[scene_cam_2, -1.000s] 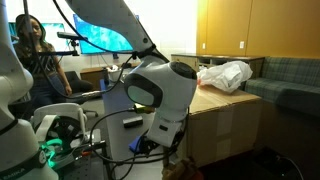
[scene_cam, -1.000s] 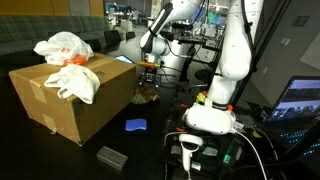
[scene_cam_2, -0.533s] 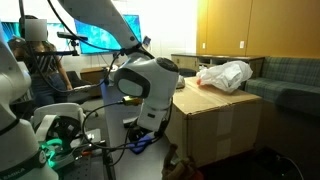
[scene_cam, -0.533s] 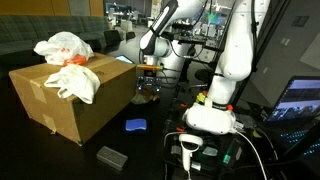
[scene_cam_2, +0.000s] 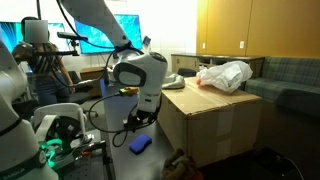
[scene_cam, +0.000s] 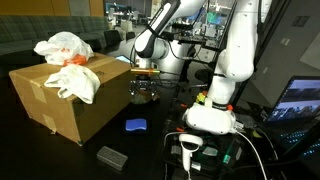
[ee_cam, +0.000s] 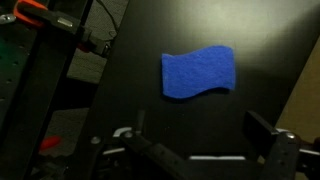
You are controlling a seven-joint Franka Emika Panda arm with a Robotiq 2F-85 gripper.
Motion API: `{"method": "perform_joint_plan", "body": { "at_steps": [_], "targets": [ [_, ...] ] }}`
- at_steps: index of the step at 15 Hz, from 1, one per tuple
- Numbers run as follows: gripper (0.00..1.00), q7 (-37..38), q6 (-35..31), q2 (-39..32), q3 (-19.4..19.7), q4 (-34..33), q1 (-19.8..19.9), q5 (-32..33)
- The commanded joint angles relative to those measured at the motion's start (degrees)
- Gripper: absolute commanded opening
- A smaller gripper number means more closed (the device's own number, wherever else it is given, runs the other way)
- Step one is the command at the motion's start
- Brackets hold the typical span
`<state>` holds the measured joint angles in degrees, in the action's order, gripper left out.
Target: Take the objects on the box and put it on the table while putting the objects on the table on the box
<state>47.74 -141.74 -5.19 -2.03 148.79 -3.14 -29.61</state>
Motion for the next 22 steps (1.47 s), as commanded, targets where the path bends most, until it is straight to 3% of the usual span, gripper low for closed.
{"method": "perform_joint_plan", "body": {
  "at_steps": [1,7,12,16,19,22],
  "targets": [
    [1.0,3.8,-2.5,-0.6,-2.3,-0.4,-2.3,-1.0],
    [1.0,14.8,-12.5,-5.6,-4.8,-0.1,-5.8,-2.9],
    [1.0,27.6,-21.2,-10.5,-3.9,0.2,-9.2,0.2],
    [1.0,43.1,-22.3,-12.2,3.4,0.6,-15.6,13.3],
    [1.0,56.3,-16.8,-12.9,15.2,-1.7,-25.4,27.1],
    [1.0,66.8,-10.7,-13.2,16.6,-4.9,-25.6,39.8]
  ]
}}
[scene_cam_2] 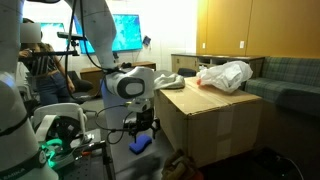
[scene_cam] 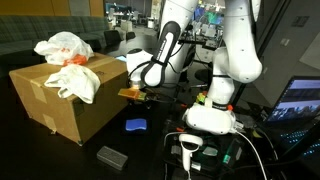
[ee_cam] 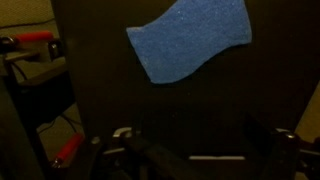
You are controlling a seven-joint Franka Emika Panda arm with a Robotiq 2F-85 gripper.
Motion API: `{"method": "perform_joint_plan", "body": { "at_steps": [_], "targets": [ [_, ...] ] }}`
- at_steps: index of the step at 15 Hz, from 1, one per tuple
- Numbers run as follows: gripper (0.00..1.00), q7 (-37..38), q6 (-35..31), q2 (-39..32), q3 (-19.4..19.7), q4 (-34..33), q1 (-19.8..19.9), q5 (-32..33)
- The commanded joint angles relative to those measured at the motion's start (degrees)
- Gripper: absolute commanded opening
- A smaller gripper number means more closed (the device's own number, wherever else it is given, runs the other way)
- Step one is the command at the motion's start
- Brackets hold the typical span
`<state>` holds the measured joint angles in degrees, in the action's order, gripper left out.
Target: Take the objects on the box and put it on the table while putting the objects on the table on the box
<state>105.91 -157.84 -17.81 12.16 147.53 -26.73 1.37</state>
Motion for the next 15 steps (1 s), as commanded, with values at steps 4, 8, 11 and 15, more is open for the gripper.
{"method": "perform_joint_plan", "body": {
  "at_steps": [4,8,11,15],
  "targets": [
    [1.0,12.7,12.1,-2.0,-1.3,-9.1,1.5,16.3],
    [1.0,11.4,13.7,-4.0,-4.4,-12.1,5.0,17.0],
    [1.0,10.3,12.4,-5.8,-5.5,-12.8,7.3,15.9],
    [1.0,9.3,11.4,-8.2,-5.9,-13.4,9.7,14.8]
  ]
}}
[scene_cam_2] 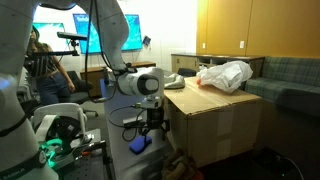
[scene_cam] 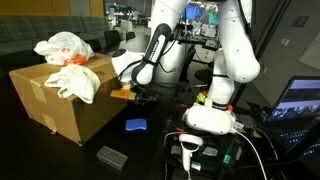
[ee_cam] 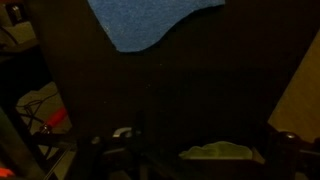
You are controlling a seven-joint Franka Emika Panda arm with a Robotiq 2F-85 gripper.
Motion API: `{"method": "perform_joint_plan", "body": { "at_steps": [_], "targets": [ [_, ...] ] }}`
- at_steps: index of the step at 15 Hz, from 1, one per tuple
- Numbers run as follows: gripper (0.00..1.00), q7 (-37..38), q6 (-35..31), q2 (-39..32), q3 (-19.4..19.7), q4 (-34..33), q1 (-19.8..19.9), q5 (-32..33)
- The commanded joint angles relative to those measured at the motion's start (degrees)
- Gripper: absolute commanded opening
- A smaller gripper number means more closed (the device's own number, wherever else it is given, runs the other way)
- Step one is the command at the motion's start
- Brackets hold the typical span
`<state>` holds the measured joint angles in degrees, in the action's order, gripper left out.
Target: Take the objects on the box and put it on the table while putting the objects on the table on the box
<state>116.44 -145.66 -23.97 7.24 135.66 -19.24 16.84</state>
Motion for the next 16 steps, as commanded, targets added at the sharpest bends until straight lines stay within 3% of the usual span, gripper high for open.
{"method": "perform_joint_plan", "body": {
  "at_steps": [1,16],
  "targets": [
    [1.0,-1.3,-0.7,-2.3,-0.8,-1.5,2.7,-0.8],
    [1.0,-2.0,0.1,-7.9,3.5,-5.8,4.0,2.2]
  ]
}}
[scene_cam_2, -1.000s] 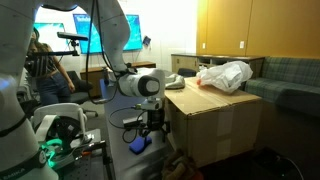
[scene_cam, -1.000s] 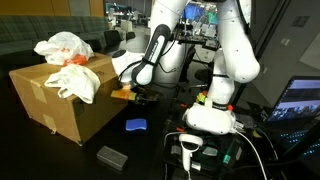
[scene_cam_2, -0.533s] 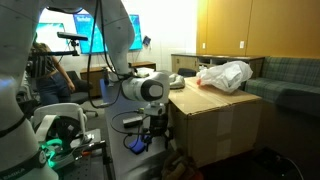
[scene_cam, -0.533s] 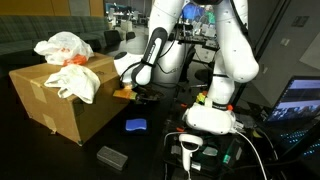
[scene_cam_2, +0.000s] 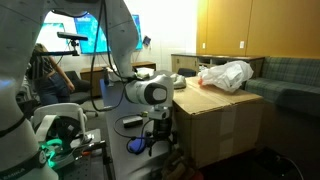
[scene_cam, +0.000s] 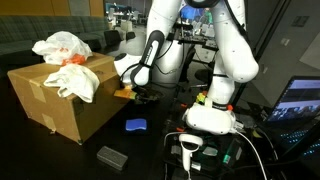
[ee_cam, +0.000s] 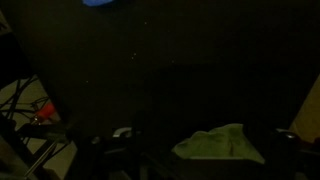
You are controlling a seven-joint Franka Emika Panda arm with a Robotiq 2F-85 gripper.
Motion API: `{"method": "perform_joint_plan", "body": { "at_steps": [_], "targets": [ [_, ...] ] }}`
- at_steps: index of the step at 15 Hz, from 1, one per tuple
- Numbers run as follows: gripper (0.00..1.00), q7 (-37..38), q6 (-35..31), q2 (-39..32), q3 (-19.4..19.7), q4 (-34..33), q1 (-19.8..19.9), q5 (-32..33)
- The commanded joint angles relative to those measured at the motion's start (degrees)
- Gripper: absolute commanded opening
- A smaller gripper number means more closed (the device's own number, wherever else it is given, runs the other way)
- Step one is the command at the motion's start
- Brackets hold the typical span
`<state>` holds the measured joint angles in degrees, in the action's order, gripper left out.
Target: Take the objects on the box and put it on the table while putting the objects on the table on the box
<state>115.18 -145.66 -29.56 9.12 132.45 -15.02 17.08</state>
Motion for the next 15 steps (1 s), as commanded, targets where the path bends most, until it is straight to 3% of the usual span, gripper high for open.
{"method": "perform_joint_plan", "body": {
  "at_steps": [1,8,15],
  "targets": [
    [1.0,-0.8,0.0,-2.6,2.0,-2.9,-0.2,2.4],
    [1.0,-0.6,-3.2,-6.6,5.4,-6.1,-0.7,7.6],
    [1.0,-4.4,-7.9,-10.8,5.3,-8.6,0.5,5.9]
  ]
}}
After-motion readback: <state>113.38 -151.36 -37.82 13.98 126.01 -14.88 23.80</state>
